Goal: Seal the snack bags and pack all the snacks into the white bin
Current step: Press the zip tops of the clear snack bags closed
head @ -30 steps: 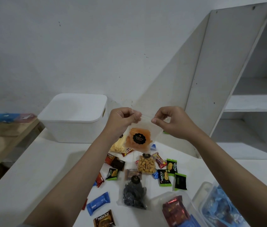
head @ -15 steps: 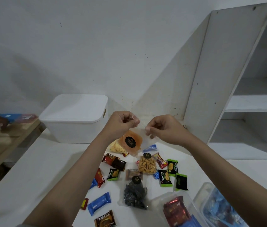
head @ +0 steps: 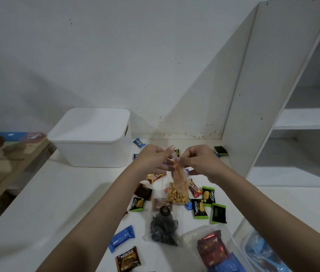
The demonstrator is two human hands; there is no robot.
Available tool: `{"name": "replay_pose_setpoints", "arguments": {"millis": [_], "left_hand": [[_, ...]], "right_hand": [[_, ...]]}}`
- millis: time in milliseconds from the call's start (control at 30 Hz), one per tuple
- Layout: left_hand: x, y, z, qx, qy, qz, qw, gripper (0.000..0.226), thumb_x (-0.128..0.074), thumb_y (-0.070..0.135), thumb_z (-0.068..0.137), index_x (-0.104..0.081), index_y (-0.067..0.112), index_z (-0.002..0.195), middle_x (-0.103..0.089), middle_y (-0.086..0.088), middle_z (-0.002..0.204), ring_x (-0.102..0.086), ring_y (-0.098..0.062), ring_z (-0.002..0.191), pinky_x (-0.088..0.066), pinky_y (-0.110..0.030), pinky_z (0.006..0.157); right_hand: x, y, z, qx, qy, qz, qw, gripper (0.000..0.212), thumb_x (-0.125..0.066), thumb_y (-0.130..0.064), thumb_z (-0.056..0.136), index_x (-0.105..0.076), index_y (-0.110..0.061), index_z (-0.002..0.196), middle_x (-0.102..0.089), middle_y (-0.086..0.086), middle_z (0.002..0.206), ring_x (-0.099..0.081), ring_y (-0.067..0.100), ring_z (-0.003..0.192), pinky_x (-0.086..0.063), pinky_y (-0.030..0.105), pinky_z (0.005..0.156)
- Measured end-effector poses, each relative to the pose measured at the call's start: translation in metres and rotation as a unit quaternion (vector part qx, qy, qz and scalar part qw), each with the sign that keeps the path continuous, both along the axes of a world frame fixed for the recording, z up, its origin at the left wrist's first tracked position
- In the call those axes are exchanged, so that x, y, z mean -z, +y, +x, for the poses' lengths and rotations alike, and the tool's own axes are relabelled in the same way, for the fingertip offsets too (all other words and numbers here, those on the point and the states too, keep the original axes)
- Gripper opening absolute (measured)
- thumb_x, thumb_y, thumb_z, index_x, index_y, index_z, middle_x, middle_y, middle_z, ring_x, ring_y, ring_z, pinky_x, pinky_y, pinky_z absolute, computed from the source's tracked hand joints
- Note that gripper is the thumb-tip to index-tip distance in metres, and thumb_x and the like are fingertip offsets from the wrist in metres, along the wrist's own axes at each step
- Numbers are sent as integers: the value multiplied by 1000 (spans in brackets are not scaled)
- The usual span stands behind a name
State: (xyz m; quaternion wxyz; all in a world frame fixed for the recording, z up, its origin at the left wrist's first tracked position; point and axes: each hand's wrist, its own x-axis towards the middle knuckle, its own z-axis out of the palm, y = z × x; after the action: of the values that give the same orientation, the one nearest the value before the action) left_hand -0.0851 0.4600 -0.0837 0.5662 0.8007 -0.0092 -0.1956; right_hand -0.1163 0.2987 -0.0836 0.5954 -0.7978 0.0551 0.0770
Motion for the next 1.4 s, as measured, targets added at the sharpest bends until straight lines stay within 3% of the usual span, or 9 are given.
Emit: {"name": "replay_pose_setpoints", "arguments": {"millis": [400, 667, 733, 867, 1000, 1100, 1200, 1300, 1400], "left_hand": [[16, -8, 0, -27, -33, -111, 993, 2, -65, 3, 86, -65, 4, 85, -68, -9, 71, -67, -8, 55, -54, -17, 51], [27, -11, 11, -34, -54, -105, 992, 9, -63, 3, 87, -64, 10, 81, -69, -5, 73, -69, -8, 60, -58, -23, 61], [32, -13, 14, -40, -56, -106, 992, 3, -65, 11, 87, -65, 8, 90, -71, -6, 84, -71, -12, 72, -58, -25, 63], [56, -14, 30, -38, -56, -13, 998, 38, -66, 30, 87, -55, 18, 121, -62, -1, 113, -60, -15, 104, -51, -30, 80], [92, -12, 42, 87, 27, -15, 996, 59, -62, 10, 89, -35, 17, 141, -45, -1, 139, -45, -19, 127, -42, -30, 93], [117, -20, 50, 125, 46, -22, 991, 46, -65, 7, 86, -50, 16, 128, -57, -6, 128, -52, -19, 121, -45, -37, 101], [138, -35, 57, 89, 40, -8, 995, 14, -67, 10, 84, -61, 12, 97, -64, -11, 108, -59, -23, 107, -46, -36, 95], [154, -49, 63, 37, 50, -4, 998, 19, -68, 20, 85, -62, 16, 102, -64, -4, 110, -57, -18, 111, -48, -30, 87], [164, -66, 67, -14, 79, -19, 997, 35, -68, 19, 85, -55, 11, 117, -58, 2, 110, -54, -13, 106, -43, -24, 84]], "right_hand": [[10, -2, -2, 39, 28, 71, 996, 11, -66, -3, 85, -68, -5, 74, -70, 12, 84, -66, 12, 69, -55, 19, 55], [24, -5, 13, 59, 27, 80, 995, 19, -58, 2, 86, -64, -4, 69, -72, 9, 85, -67, 19, 78, -58, 29, 67], [28, -5, 17, 67, 12, 60, 996, 22, -58, -2, 86, -61, -8, 66, -71, 14, 87, -65, 20, 80, -56, 28, 64], [35, -16, 32, 95, 29, 46, 994, 19, -53, -10, 89, -56, -12, 70, -67, 17, 91, -57, 21, 83, -46, 33, 71], [43, -41, 48, 58, 104, 137, 983, 21, -45, -16, 93, -59, -1, 95, -67, 21, 112, -63, 37, 104, -53, 43, 71], [52, -57, 53, 47, 145, 219, 964, 22, -41, -18, 98, -55, -1, 103, -69, 20, 110, -65, 34, 105, -55, 41, 64], [71, -73, 62, 92, 184, 274, 940, 20, -43, -32, 97, -52, -14, 95, -70, 10, 112, -64, 24, 106, -48, 48, 83], [102, -79, 68, 185, 210, 272, 921, 33, -48, -47, 93, -56, -18, 106, -66, 6, 116, -59, 25, 110, -36, 55, 99], [137, -67, 66, 217, 225, 192, 930, 37, -58, -39, 90, -54, -17, 120, -65, 9, 111, -62, 26, 99, -48, 46, 88]]}}
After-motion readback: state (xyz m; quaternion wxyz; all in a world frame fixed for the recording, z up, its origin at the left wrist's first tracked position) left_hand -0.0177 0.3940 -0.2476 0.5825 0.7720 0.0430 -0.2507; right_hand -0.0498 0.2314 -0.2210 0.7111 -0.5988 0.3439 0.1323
